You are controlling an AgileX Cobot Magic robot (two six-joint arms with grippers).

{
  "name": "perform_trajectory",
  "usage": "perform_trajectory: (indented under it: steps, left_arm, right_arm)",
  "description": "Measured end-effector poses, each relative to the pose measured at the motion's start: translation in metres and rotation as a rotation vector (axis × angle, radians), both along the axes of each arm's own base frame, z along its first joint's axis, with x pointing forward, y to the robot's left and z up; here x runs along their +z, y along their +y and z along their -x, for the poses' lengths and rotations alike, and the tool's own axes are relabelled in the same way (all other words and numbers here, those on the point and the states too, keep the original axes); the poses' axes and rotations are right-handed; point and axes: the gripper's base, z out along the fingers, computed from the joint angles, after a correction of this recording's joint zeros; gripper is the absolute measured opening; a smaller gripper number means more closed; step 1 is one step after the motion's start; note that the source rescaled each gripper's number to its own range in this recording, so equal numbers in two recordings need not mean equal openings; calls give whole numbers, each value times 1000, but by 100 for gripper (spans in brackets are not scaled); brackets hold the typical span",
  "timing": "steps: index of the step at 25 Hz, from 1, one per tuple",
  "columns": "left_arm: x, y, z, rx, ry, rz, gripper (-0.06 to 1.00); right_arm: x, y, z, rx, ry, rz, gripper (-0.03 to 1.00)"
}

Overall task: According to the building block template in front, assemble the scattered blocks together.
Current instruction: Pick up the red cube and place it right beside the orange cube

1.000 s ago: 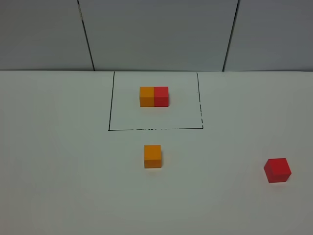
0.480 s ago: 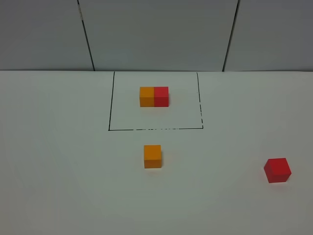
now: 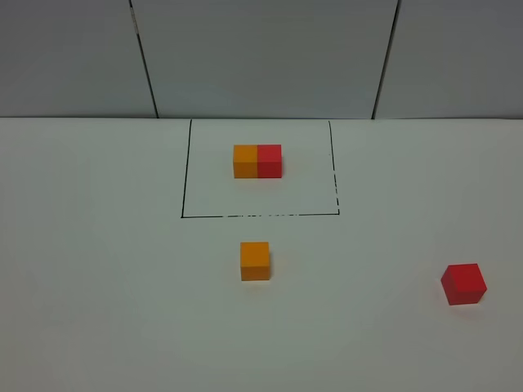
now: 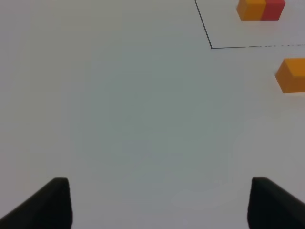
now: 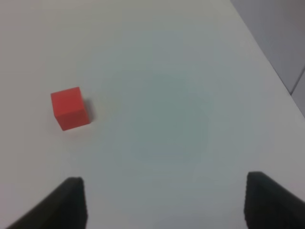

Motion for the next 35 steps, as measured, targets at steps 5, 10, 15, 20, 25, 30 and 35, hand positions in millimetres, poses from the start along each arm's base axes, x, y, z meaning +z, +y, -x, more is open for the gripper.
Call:
perform_trajectory:
  steps: [5, 10, 15, 20, 25, 30, 35]
  left_arm:
    - [0, 0, 0, 0, 0, 0, 95]
    - [0, 0, 0, 1, 0, 1, 95]
    - [0, 0, 0, 1, 0, 1, 95]
    - [0, 0, 0, 1, 0, 1, 95]
    - [0, 0, 0, 1, 0, 1, 95]
    - [0, 0, 0, 1, 0, 1, 95]
    - [0, 0, 0, 1, 0, 1, 95]
  right_arm:
    - [0, 0, 0, 0, 0, 0, 42]
    - [0, 0, 0, 0, 0, 0, 42]
    - [0, 0, 0, 0, 0, 0, 42]
    - [0, 0, 0, 0, 0, 0, 42]
    - [1, 1, 0, 0, -6, -12, 48]
    - [20, 5, -9, 38, 21, -38, 93]
    - [40, 7, -57, 116, 183, 45, 100]
